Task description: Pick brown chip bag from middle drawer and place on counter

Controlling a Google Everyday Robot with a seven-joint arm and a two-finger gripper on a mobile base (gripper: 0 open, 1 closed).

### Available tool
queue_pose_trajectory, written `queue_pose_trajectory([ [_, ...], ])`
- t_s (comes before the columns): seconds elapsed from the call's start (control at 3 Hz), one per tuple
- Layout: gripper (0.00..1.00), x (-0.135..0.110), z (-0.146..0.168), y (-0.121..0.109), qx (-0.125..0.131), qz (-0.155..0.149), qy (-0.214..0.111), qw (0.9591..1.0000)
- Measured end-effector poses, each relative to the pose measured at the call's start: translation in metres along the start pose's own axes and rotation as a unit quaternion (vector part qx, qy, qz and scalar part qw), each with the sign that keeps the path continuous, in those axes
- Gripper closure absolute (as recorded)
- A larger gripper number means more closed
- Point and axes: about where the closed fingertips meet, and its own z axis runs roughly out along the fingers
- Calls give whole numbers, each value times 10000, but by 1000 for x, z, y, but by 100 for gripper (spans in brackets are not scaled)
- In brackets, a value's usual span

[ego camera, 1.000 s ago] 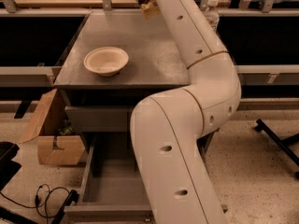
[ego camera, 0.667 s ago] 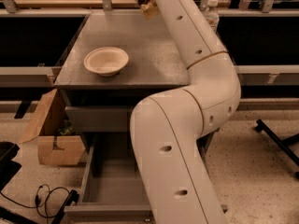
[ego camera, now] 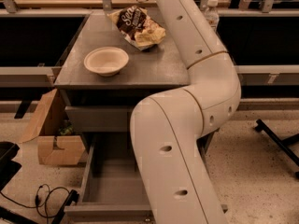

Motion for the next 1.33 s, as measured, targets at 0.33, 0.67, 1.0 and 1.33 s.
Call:
queue_pose_trajectory([
  [0.33, 0, 0, 0, 0, 0, 0, 0, 10000],
  [0.67, 0, 0, 0, 0, -1, 4, 3, 10000],
  [1.0, 0, -13, -40, -35, 333, 226, 18, 9992],
  [1.33, 0, -19, -115, -90, 988, 671, 345, 9922],
])
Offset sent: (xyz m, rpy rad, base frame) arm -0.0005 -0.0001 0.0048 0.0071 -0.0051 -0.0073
